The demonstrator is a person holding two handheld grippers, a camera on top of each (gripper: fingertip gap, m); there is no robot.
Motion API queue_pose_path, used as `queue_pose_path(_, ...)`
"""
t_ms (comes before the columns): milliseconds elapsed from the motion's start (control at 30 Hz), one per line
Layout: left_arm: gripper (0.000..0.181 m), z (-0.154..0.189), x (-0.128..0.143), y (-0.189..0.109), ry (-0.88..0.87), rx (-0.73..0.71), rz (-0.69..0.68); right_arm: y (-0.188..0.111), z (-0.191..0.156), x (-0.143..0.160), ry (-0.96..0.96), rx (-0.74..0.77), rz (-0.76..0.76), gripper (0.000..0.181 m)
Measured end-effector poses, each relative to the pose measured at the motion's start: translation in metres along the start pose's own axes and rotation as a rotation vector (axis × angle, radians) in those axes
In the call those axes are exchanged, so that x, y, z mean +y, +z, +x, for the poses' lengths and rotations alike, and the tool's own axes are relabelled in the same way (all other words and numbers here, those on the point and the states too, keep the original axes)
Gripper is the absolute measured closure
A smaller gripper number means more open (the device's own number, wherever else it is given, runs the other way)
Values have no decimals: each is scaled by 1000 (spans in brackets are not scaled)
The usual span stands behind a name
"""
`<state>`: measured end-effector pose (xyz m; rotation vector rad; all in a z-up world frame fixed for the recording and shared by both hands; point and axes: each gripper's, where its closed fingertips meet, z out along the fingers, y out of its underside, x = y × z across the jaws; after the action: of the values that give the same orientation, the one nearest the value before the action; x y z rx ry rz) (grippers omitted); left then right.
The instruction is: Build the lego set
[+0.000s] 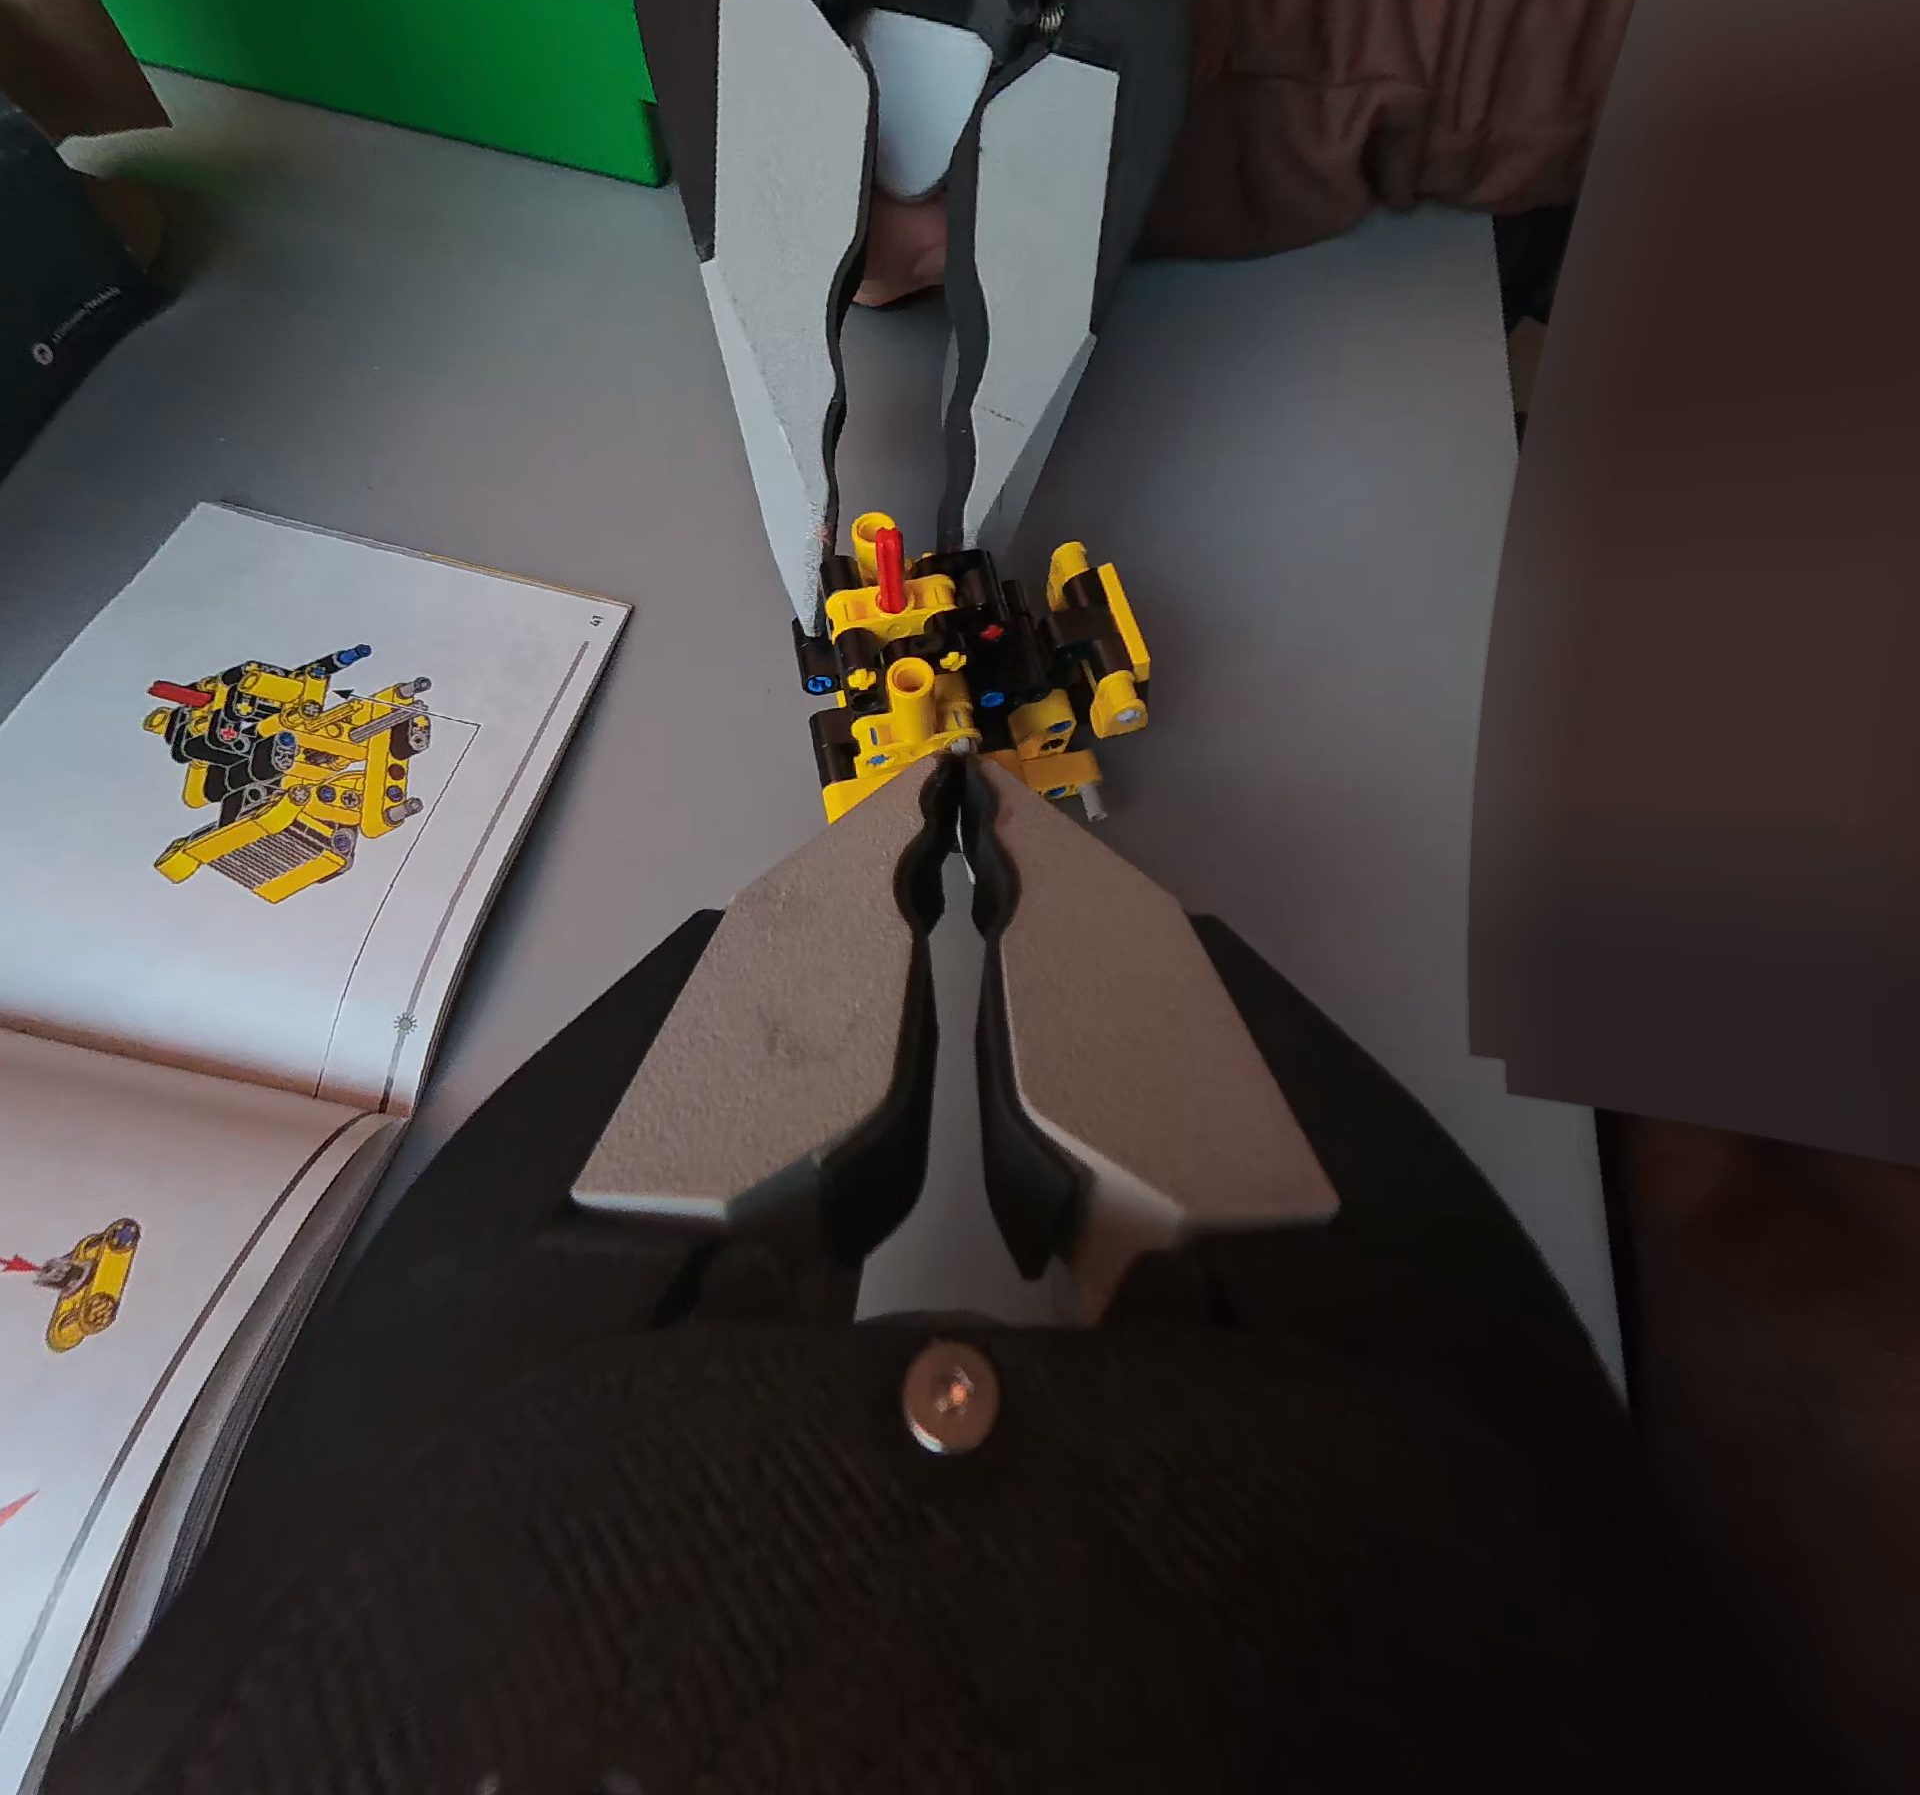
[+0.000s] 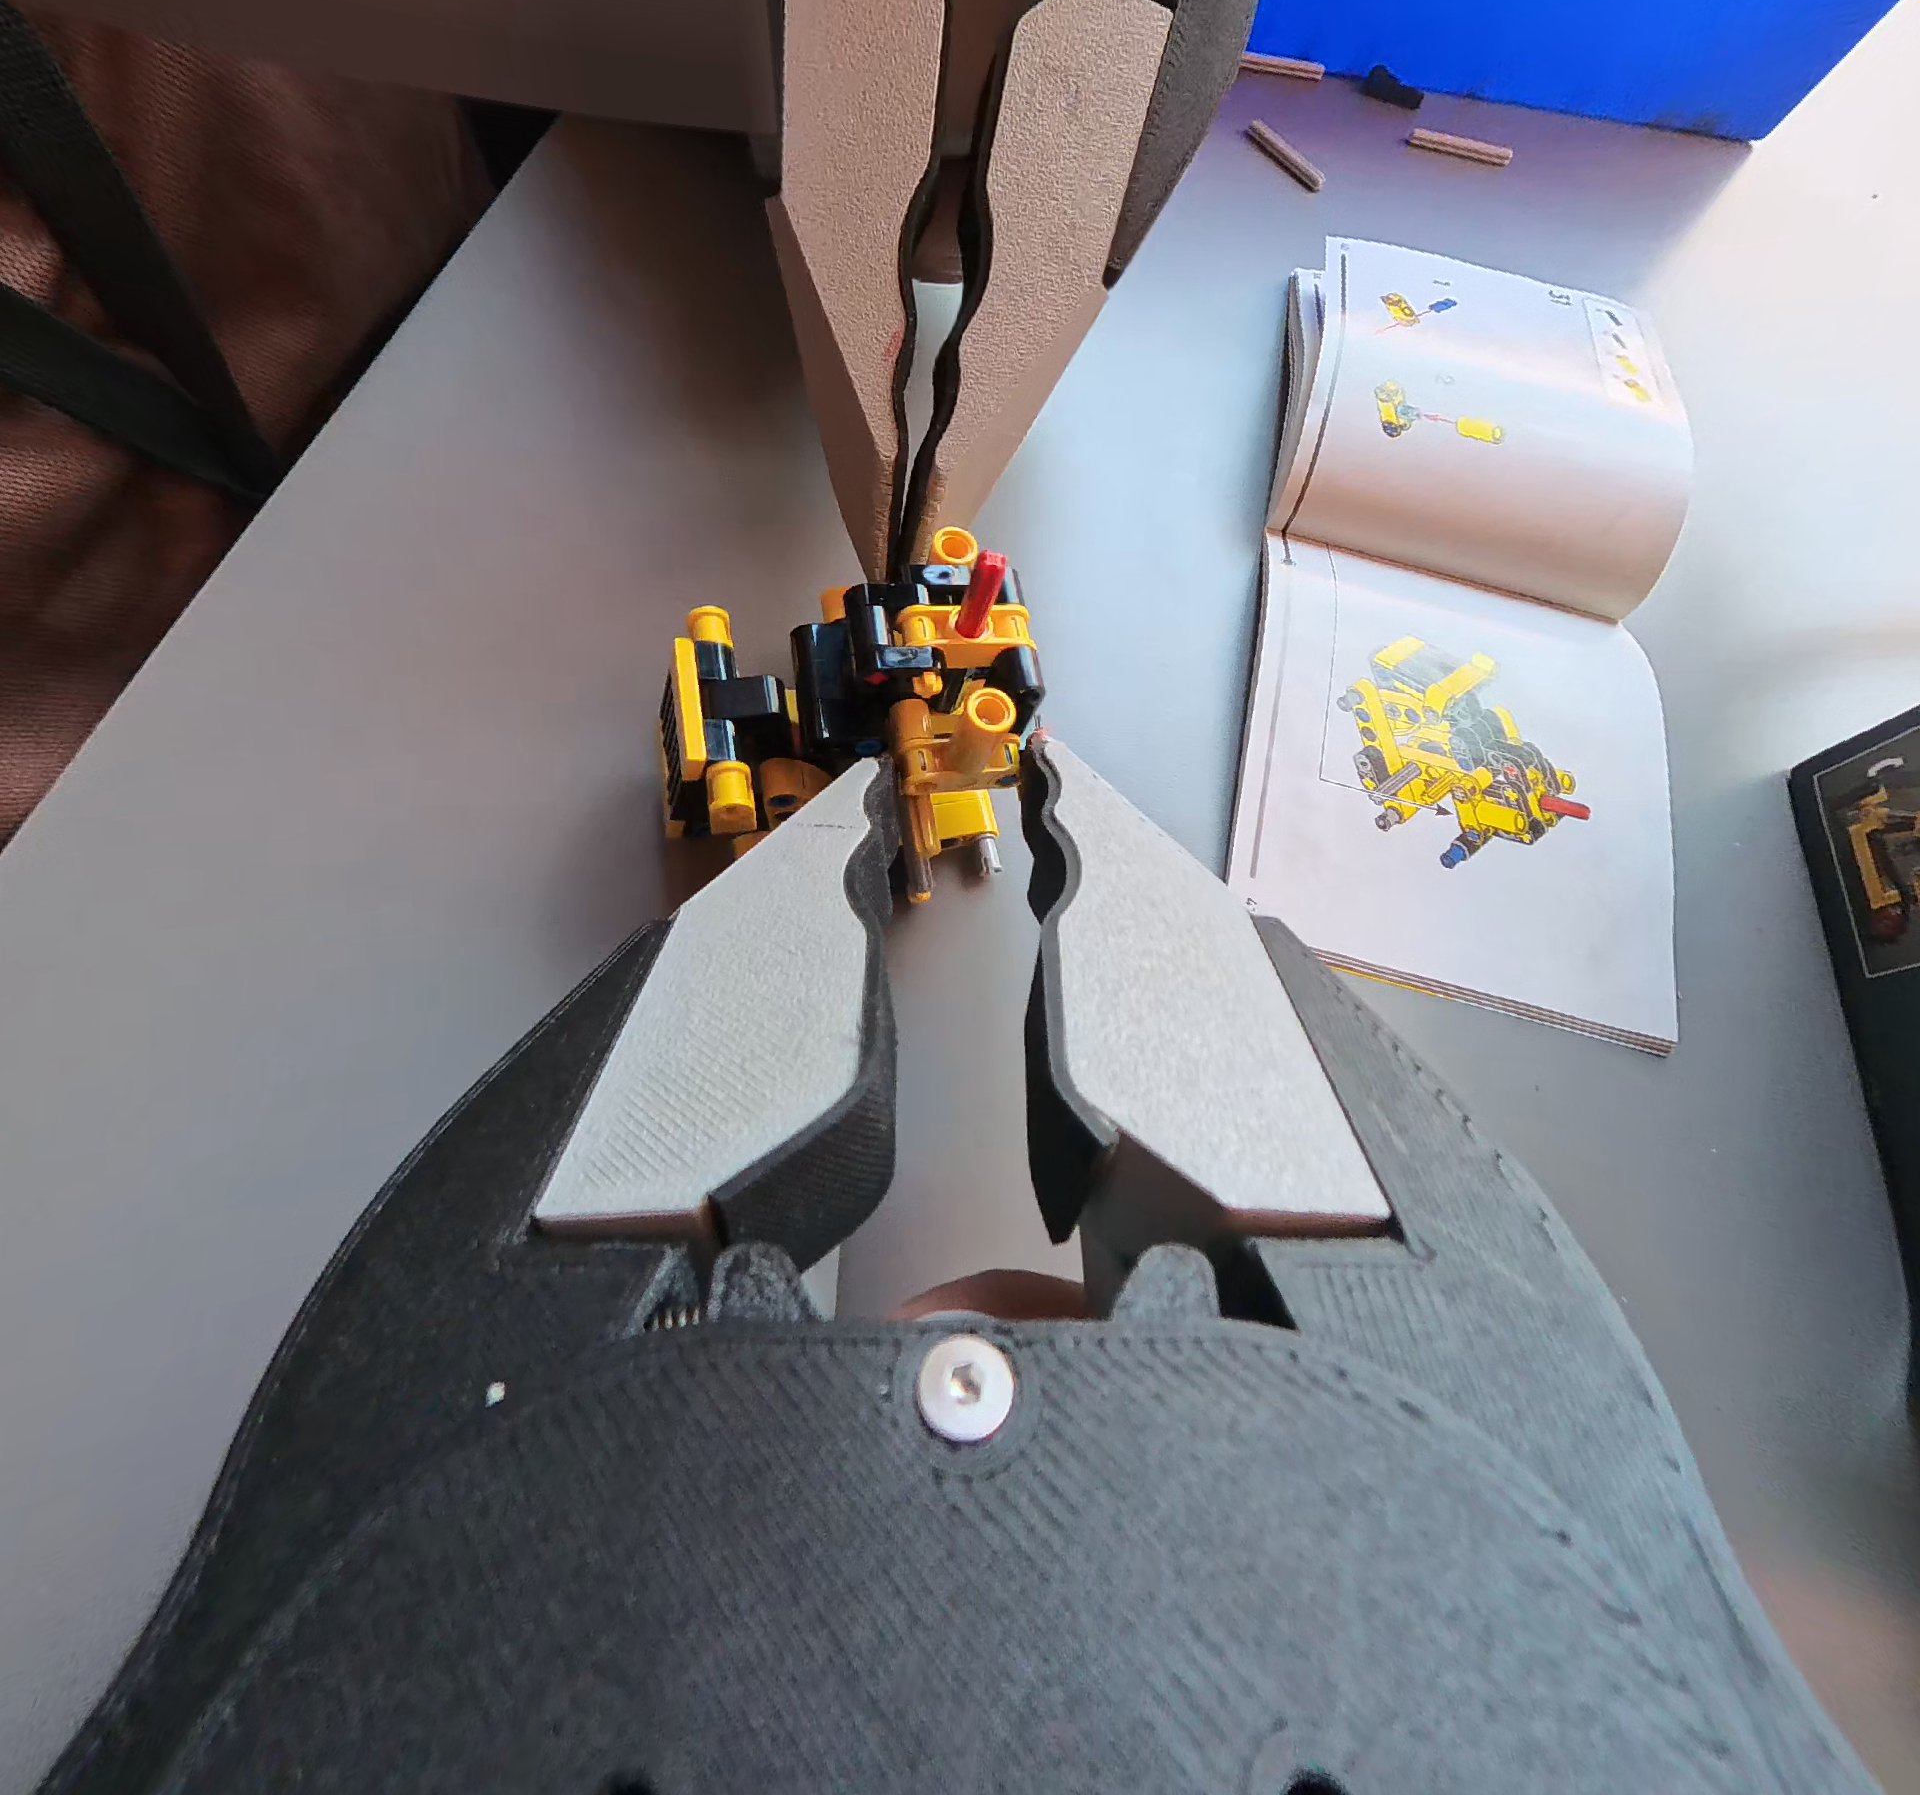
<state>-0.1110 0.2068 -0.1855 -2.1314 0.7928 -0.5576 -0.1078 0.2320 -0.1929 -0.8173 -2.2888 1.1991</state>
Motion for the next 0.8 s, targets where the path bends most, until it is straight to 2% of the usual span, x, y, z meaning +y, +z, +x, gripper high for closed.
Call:
queue_pose_path(300, 181, -5, 1, -2, -32, 37, 35, 0, 4, -2, -7, 42, 10, 160)
queue_pose_path(800, 181, 1, 0, -1, -6, 86, 56, -5, -4, -4, 68, -91, 43, 160)
